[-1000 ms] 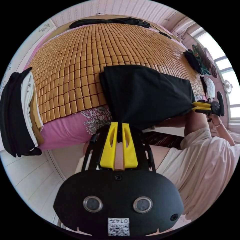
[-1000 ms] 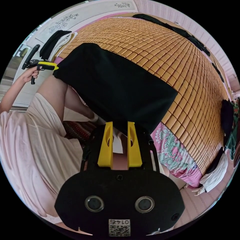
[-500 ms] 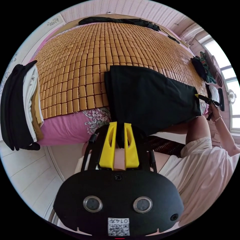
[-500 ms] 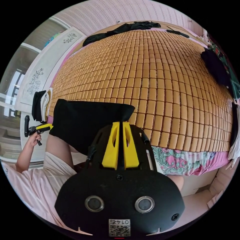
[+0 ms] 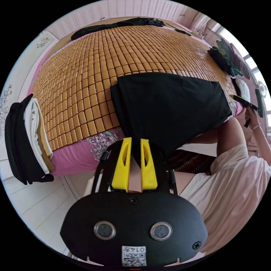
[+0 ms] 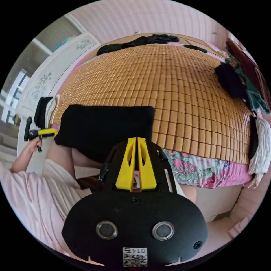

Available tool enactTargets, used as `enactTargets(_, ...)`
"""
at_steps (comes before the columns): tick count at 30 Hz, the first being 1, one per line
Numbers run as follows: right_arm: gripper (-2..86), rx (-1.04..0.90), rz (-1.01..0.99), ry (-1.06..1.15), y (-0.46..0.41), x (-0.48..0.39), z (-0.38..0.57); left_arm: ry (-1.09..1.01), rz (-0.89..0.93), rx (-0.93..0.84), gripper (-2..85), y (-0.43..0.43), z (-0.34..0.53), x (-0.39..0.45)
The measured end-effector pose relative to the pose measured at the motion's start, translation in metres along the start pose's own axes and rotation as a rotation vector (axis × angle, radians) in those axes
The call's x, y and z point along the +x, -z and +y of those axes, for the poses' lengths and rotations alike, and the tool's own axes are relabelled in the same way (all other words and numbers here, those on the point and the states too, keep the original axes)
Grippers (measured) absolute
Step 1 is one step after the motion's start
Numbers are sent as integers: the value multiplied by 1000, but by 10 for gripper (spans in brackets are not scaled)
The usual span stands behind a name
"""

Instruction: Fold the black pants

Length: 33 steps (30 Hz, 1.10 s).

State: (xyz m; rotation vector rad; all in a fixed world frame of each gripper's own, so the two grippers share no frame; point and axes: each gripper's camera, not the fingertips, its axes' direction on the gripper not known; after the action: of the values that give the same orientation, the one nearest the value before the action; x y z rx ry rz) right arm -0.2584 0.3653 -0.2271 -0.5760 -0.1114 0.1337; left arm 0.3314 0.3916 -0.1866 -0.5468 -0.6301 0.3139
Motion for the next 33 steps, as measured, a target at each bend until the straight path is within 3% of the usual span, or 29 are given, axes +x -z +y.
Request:
enactTargets(3, -2, -198, 127, 131, -39, -30, 3, 14, -11, 55, 57, 19, 9, 10)
enactTargets(6, -3, -212, 195, 186, -42, -48, -6, -26, -4, 112, 37, 36, 9, 34)
enactTargets(10, -3, -226, 231, 255, -28, -77, -36, -276, 68, 207, 0, 39, -3, 112)
enactTargets(17, -3, -191, 178, 618, -57, -196, -133, -438, 155, 147, -5, -8, -50, 223)
enactTargets(21, -3, -215, 228, 657, -93, -238, -180, -479, 110, 64, -8, -39, -75, 264)
enactTargets(23, -3, -329, 227, 648, -127, -251, -198, -495, 97, 24, -9, -51, -81, 276)
enactTargets(27, -4, -287, 242, 701, -134, -256, -205, -563, 124, 19, -10, -59, -90, 291)
enactTargets(33, -5, -456, 228, 745, -150, -259, -236, -678, 107, -31, -10, -65, -100, 321)
